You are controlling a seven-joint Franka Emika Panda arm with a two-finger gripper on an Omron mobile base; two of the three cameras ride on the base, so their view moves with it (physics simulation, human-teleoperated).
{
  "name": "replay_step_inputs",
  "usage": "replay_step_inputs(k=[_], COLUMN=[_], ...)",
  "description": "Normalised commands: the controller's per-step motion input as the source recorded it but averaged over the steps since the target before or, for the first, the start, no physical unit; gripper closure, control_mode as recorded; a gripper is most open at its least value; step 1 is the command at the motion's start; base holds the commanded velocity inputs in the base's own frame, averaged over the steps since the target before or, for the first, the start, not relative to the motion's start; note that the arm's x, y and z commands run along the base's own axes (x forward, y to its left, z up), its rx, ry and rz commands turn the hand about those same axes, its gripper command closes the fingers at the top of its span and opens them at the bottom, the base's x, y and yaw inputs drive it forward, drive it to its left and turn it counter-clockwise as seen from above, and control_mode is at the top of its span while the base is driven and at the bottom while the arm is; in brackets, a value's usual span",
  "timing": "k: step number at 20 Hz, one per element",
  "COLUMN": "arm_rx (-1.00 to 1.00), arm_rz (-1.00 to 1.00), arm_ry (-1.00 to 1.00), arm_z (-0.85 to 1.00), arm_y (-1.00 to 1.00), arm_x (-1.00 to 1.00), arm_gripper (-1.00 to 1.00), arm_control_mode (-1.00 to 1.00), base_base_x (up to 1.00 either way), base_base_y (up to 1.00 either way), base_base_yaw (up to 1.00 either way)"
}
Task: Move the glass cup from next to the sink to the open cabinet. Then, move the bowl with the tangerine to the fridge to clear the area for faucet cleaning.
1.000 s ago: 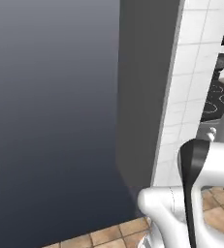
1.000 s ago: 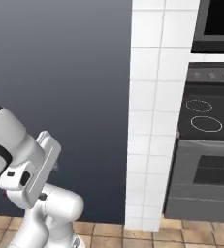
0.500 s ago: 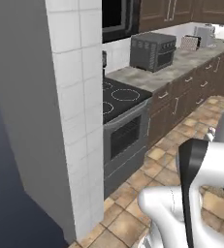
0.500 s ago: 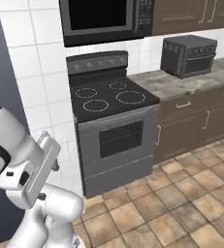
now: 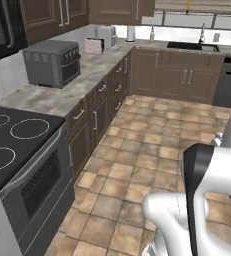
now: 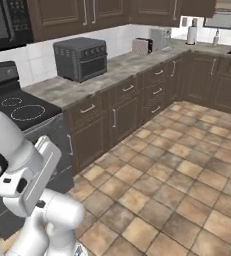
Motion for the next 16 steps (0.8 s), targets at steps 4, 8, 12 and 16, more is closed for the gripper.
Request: replay_step_inputs(k=[4,8,12,16], arm_rx=[0.0,0.0,0.0,0.0], arm_rz=[0.0,0.0,0.0,0.0], arm_ry=[0.0,0.0,0.0,0.0], arm_z=[0.0,0.0,0.0,0.0], arm_y=[0.0,0.0,0.0,0.0], arm_x=[0.0,0.0,0.0,0.0], arm_gripper=[-1.0,-1.0,-1.0,-1.0], arm_control_mode=[1.0,1.0,1.0,1.0], base_base_x=[1.0,1.0,1.0,1.0], base_base_y=[-0.29,-0.2,-0.02,0.0], base_base_yaw=[-0.25,-0.22,-0.25,-0.28])
